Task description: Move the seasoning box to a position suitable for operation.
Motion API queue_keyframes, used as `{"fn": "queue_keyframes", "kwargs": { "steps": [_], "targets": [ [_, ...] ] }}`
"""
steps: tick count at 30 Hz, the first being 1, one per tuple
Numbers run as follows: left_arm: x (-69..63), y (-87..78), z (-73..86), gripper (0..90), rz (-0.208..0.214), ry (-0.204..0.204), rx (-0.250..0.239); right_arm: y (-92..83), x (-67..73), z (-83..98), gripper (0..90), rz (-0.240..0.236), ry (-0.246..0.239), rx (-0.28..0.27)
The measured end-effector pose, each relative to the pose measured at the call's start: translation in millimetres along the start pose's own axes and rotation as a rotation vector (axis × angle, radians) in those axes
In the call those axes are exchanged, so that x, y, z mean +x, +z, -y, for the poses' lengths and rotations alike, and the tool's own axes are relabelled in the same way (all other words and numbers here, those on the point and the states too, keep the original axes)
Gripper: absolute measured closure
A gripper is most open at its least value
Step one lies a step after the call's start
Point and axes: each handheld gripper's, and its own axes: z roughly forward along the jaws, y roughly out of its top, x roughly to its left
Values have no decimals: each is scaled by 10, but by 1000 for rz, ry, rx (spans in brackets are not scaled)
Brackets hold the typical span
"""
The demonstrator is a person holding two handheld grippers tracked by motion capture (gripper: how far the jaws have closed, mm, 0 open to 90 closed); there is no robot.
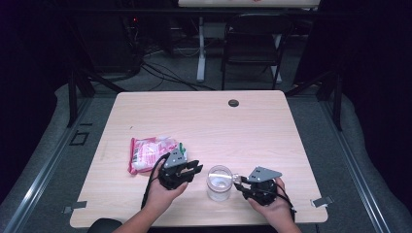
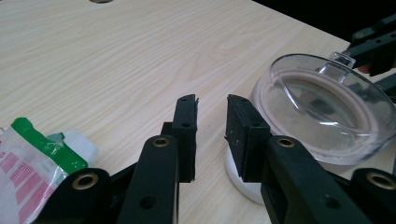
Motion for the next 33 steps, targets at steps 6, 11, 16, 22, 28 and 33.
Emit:
{"fn": "queue_keyframes", "kwargs": {
  "steps": [6,11,16,22,28,33],
  "targets": [
    [53,-3,-16,693,11,-37,-13,-177,0,-38,632,-19,-2,-36],
    [62,15,-14,660,6,-37,-3,-348,-14,-99,649,10,51,-99],
    [59,14,13,647,8,-35,11,-398,-44,-167,663,49,114,-137],
    [85,-32,58,638,0,-35,2,-354,-56,-253,666,48,129,-154],
    [49,-48,60,646,-5,-31,5,-347,14,-297,702,65,109,-171],
    [-9,-28,73,765,1,-13,22,-372,51,-318,755,84,81,-174]
  ]
}}
